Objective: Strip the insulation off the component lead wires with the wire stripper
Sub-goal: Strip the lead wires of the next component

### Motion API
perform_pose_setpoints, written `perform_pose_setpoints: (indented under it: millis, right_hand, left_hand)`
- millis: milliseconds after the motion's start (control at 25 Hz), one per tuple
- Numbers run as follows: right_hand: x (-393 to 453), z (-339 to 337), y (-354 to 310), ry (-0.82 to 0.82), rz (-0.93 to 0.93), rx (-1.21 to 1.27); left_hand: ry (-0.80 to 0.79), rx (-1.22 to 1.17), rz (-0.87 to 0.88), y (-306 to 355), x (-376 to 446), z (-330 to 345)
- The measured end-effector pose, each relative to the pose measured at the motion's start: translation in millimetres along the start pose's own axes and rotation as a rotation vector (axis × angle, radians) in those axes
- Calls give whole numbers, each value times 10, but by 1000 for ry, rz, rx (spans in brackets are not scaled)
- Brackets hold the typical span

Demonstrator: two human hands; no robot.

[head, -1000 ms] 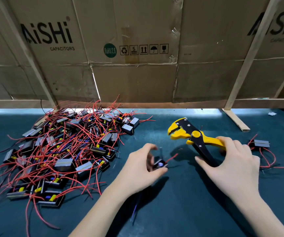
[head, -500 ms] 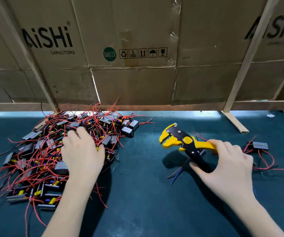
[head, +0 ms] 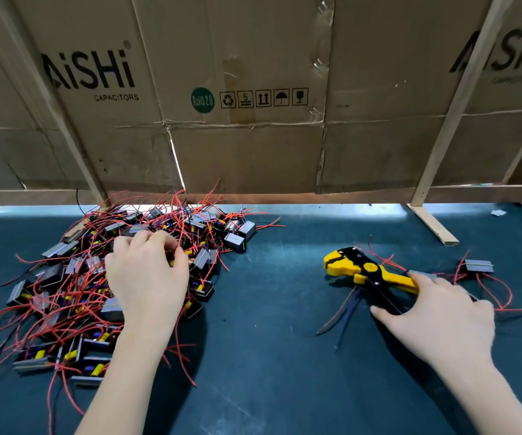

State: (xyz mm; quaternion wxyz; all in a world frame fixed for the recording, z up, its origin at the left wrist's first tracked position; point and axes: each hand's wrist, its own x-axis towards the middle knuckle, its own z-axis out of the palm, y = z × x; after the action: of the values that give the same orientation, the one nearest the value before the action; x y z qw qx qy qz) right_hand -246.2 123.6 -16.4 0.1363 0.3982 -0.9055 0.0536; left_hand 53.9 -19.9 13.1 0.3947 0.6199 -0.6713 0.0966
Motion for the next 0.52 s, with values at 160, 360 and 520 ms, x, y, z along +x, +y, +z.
perform_pose_setpoints:
  millis: [160, 360, 520]
  right_hand:
    - [59, -22, 102, 51, 69, 7]
    - [40, -50, 11, 193, 82, 445]
    - [-2, -39, -32, 179, 49, 479]
  left_hand:
    - [41, -305, -76, 75, -15, -34]
    - [-277, -1040, -99, 178, 4, -31]
    - [-773, -824, -71, 296, -201, 175]
